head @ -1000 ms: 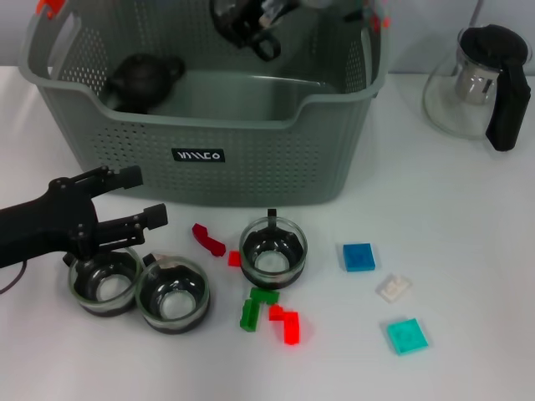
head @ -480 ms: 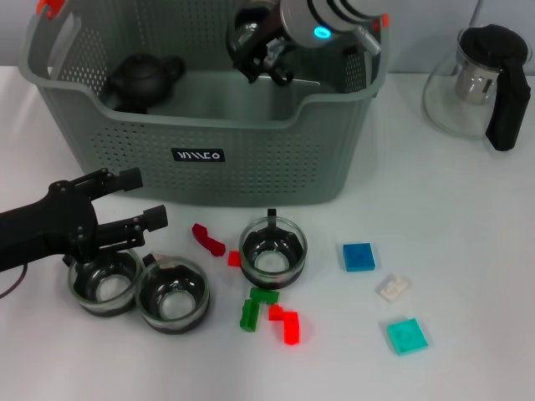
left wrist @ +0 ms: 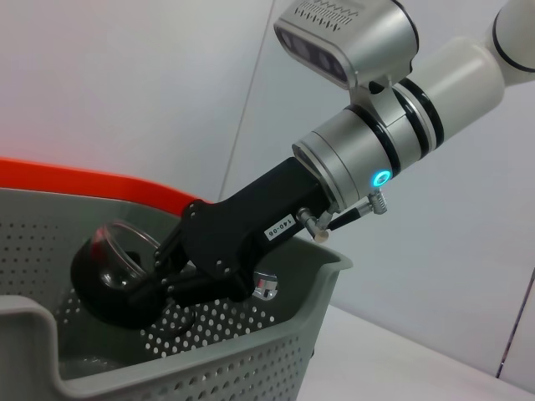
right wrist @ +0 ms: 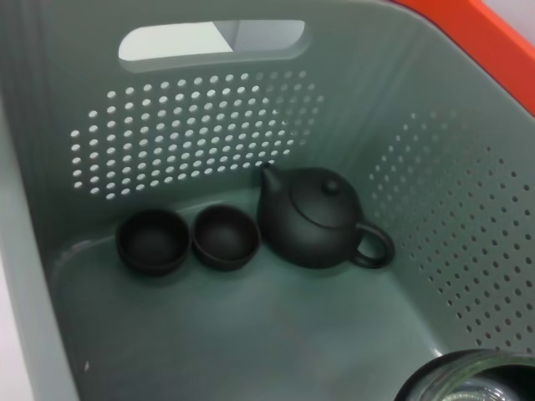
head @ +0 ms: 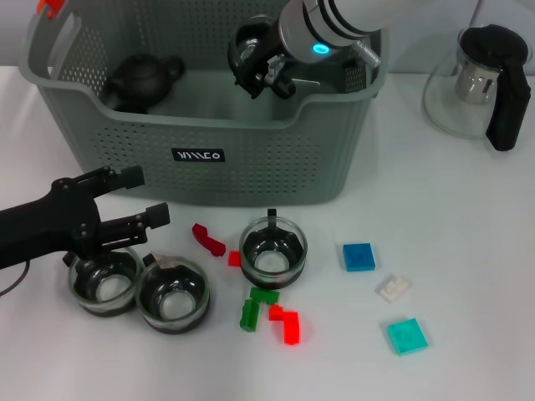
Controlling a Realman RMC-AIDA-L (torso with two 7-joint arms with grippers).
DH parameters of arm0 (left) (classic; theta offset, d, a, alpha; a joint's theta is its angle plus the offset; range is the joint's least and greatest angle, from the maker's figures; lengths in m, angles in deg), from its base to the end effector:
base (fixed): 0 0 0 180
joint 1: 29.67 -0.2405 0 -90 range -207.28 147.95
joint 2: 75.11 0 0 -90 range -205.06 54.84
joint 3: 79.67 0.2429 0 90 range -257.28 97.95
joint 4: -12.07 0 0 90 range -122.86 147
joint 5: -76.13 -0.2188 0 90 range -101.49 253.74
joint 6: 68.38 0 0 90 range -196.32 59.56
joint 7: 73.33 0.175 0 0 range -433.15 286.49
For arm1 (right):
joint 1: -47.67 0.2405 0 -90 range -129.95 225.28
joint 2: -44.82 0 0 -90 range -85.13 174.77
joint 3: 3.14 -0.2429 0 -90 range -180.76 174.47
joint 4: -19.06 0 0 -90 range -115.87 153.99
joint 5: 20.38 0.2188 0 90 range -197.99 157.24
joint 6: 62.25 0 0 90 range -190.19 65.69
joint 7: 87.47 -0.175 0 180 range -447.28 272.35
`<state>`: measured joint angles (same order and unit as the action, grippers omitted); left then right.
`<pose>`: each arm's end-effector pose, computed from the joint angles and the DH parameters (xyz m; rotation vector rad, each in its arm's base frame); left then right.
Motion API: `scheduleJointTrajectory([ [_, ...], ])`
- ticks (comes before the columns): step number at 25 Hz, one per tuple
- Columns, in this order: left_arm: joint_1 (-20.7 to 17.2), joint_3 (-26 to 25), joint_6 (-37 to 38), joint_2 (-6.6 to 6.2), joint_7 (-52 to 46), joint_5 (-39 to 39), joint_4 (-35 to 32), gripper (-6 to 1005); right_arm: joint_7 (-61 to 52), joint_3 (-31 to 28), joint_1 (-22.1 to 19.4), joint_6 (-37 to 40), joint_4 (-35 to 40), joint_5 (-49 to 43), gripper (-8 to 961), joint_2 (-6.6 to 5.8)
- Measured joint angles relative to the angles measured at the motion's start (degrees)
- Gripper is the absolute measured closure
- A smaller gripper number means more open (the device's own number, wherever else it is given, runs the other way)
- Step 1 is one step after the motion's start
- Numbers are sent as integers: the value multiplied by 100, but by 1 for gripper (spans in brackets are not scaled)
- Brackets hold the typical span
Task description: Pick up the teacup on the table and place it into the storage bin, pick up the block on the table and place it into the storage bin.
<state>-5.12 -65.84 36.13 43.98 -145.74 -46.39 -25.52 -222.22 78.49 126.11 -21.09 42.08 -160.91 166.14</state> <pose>-0.2861 0.2923 0.0275 -2.5144 -0.6791 -0.9426 0.0321 0.4827 -0.1266 -2.5673 0.2748 -0.2256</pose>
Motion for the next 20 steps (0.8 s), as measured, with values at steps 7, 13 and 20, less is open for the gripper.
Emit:
scheduleJointTrajectory([
  [7, 6, 5, -88, 1, 16, -23, 37, 157, 9, 10, -4, 46, -10, 35, 903, -11],
  [13, 8, 29, -146, 3, 30, -33, 77, 158, -35, 2, -26, 90, -32, 35, 904, -29],
  [20, 15, 32, -147, 7, 30, -46, 76, 158, -30, 4, -40, 108, -82, 35, 904, -39],
])
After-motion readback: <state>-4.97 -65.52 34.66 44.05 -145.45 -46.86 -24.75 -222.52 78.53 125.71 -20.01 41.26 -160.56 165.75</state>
